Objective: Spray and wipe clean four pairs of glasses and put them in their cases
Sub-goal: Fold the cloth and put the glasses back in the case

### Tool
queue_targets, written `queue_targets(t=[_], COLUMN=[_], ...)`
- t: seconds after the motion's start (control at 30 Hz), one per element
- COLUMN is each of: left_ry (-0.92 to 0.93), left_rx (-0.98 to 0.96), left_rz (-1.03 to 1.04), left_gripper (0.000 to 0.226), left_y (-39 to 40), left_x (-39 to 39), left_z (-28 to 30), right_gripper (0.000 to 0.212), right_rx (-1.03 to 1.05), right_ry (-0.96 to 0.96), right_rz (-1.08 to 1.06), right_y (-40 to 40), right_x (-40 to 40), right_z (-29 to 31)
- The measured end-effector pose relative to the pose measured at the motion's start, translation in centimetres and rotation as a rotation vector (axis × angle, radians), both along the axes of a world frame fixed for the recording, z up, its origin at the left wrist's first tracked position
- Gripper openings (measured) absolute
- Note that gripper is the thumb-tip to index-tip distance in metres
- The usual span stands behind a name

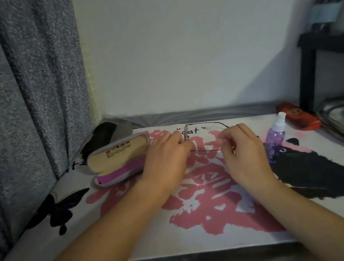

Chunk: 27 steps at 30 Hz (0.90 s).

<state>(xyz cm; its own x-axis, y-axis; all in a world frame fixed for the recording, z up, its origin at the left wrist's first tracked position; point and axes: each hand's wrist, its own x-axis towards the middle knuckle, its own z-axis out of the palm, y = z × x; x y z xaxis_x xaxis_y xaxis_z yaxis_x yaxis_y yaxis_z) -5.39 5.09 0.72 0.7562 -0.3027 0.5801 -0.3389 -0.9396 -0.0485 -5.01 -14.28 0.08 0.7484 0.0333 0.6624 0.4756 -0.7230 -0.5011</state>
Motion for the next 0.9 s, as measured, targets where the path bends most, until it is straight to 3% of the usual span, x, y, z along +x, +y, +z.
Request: queue_targets(t=[0.13, 0.23, 0.37, 0.5, 0.57, 0.67, 0.8, 0.9], left_ry=[0.001, -0.02, 0.031, 0.043, 0.089, 0.211, 0.306, 0.318], left_rx=[-0.007, -0.145, -0.681, -1.03, -1.164, -1.436, -1.472, -1.484], left_rz=[-0.01, -0.049, -0.015, -0.032, -0.08, -0.193, -0.287, -0.294], left_gripper=[0.025, 0.017, 0.009, 0.014, 0.024, 0.012, 0.014, 0.025], left_y=[-0.4, -0.4, -0.5, 0.2, 1.4, 3.8, 6.3, 6.8], left_x=[2.3, 2.5, 2.4, 0.6, -1.3, -4.2, -7.3, -8.8], left_z=[-0.8, -1.3, -0.6, 1.5, 2.8, 4.1, 3.7, 2.7], right_gripper=[0.015, 0.015, 0.014, 0.013, 0.013, 0.013, 0.023, 0.023], right_rx=[0.041, 0.052, -0.008, -0.135, -0.095, 0.082, 0.197, 0.267], right_ry=[0.018, -0.017, -0.083, -0.084, -0.042, 0.075, 0.306, 0.275], right_rz=[0.021, 0.036, 0.083, 0.172, 0.193, 0.171, 0.355, 0.537], right_y=[-0.6, -0.6, -0.5, -0.1, 0.0, 0.1, 0.3, 0.8], right_x=[-0.3, -0.3, -0.5, -0.8, -0.7, -0.5, -0.4, -1.3], right_z=[0.3, 0.4, 0.4, 0.1, 0.0, 0.5, 0.5, 0.8])
